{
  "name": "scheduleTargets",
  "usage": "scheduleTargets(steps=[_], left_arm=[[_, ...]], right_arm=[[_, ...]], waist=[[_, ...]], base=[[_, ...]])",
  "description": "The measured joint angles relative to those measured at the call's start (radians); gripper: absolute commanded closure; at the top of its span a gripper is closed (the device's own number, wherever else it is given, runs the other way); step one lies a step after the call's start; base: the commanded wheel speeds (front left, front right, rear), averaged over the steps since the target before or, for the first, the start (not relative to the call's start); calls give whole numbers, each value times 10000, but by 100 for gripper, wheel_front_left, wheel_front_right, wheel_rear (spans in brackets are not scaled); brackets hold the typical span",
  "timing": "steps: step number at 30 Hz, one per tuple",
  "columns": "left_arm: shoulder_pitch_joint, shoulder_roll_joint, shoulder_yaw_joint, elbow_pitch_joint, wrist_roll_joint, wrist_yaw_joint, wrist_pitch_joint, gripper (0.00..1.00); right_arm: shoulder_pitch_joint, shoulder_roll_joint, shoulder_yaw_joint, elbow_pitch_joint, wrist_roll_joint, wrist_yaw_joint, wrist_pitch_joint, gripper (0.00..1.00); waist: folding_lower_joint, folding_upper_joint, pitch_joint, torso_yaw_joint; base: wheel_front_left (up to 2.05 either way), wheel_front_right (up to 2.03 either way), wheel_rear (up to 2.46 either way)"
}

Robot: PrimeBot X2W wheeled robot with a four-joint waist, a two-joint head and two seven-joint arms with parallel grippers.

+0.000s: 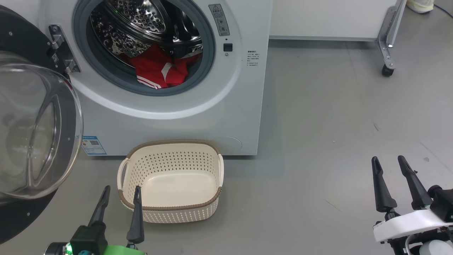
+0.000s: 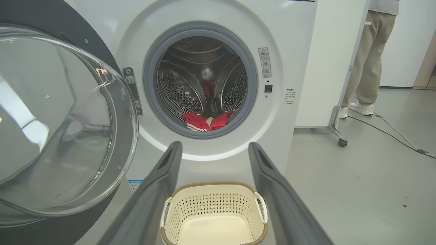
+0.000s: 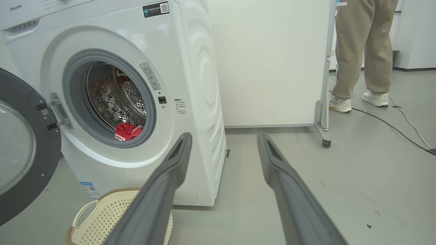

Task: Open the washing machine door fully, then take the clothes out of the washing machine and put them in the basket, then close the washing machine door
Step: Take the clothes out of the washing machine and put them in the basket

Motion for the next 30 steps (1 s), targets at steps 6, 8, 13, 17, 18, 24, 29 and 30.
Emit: scheduleTargets(steps=[6,8,13,17,18,24,29,30], left_arm=[[0,0,-102,-12,-169,0,0,0],[0,2,-146,-23,-226,0,0,0],[-1,2,-313,-176,-535,-52,-2,0],[-3,4,-311,-217,-535,-50,-4,0],[-3,4,-311,-217,-535,-50,-4,0],[-4,4,-313,-217,-535,-52,-4,0],[-5,4,-318,-215,-537,-50,-19,0],[-5,4,-320,-215,-539,-50,-19,0]], right_arm=[[0,0,-17,-4,8,0,0,0],[0,0,-25,-6,10,0,0,0],[0,0,-27,-10,12,0,0,0],[0,-8,-31,-10,12,0,0,0],[0,-8,-31,-10,12,0,0,0],[0,-38,-31,-12,13,0,0,0],[0,-44,-31,-10,13,0,0,0],[0,-44,-29,-8,13,0,0,0]], waist=[[0,0,66,2],[0,0,85,5],[0,0,118,12],[0,0,132,24],[0,0,134,28],[0,0,138,53],[0,0,135,80],[0,0,133,86]], base=[[0,0,0],[1,-1,0],[13,-13,0],[27,-27,0],[36,-36,0],[48,-48,0],[66,-66,0],[76,-76,0]])
